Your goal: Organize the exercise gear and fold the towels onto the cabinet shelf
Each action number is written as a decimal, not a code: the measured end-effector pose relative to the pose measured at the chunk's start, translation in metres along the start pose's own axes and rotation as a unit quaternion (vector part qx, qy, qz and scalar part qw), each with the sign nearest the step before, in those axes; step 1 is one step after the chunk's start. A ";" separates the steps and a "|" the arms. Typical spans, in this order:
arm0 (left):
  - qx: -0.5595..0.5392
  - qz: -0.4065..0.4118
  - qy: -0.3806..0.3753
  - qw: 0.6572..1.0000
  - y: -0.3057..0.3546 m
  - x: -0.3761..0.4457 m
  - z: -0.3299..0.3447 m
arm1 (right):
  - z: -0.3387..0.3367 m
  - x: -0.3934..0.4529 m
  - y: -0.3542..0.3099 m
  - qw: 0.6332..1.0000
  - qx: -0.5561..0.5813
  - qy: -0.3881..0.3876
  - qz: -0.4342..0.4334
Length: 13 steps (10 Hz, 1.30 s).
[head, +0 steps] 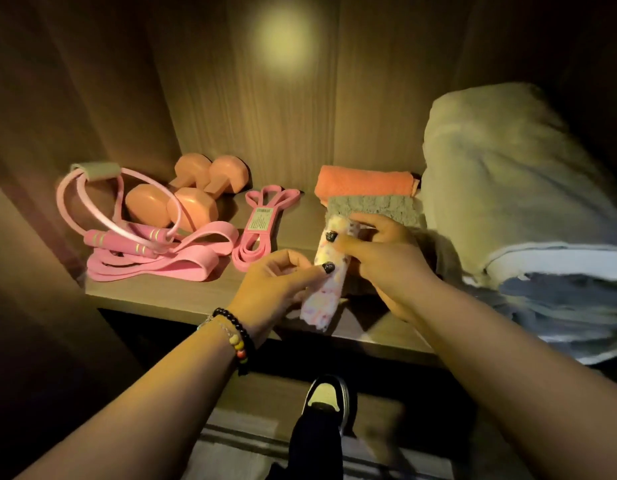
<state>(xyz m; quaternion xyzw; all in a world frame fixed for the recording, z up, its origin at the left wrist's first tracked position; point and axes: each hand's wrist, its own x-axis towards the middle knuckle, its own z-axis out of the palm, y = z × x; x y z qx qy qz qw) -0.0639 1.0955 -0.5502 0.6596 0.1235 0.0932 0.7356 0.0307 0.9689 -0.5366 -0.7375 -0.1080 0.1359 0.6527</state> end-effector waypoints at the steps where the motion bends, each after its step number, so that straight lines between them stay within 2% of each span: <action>1: -0.019 0.024 0.083 0.996 0.000 0.039 0.000 | -0.009 0.012 0.004 0.976 -0.160 0.085 -0.118; 2: 0.017 0.043 0.210 0.977 -0.009 0.085 -0.003 | -0.017 0.005 0.026 0.894 -0.383 0.092 -0.212; 3: 0.234 0.075 0.226 0.943 -0.025 0.117 0.007 | -0.020 0.006 0.054 0.818 -0.503 0.124 -0.251; 4: 0.342 0.120 0.225 0.904 -0.033 0.126 0.018 | -0.020 0.013 0.059 0.813 -0.500 0.149 -0.258; 5: 0.345 0.147 0.236 0.897 -0.035 0.132 0.020 | -0.018 0.018 0.062 0.794 -0.518 0.164 -0.273; 6: 0.415 0.247 0.209 0.850 -0.039 0.140 0.020 | -0.016 0.023 0.065 0.780 -0.536 0.163 -0.280; 7: 0.481 0.193 0.109 0.848 -0.043 0.143 0.021 | -0.013 0.027 0.064 0.775 -0.546 0.163 -0.273; 8: 0.488 0.141 0.081 0.858 -0.038 0.141 0.019 | -0.013 0.029 0.064 0.773 -0.556 0.149 -0.267; 9: 0.417 0.109 0.039 0.902 -0.030 0.130 0.018 | -0.014 0.026 0.062 0.776 -0.567 0.128 -0.245; 10: 0.318 0.063 0.041 0.945 -0.022 0.119 0.016 | -0.014 0.019 0.053 0.777 -0.588 0.080 -0.211; 11: 0.315 0.048 0.039 0.947 -0.008 0.104 0.018 | -0.020 0.013 0.039 0.799 -0.573 0.022 -0.179; 13: 0.408 0.123 0.059 0.903 0.032 0.059 0.013 | -0.033 -0.027 0.003 0.874 -0.474 -0.007 -0.108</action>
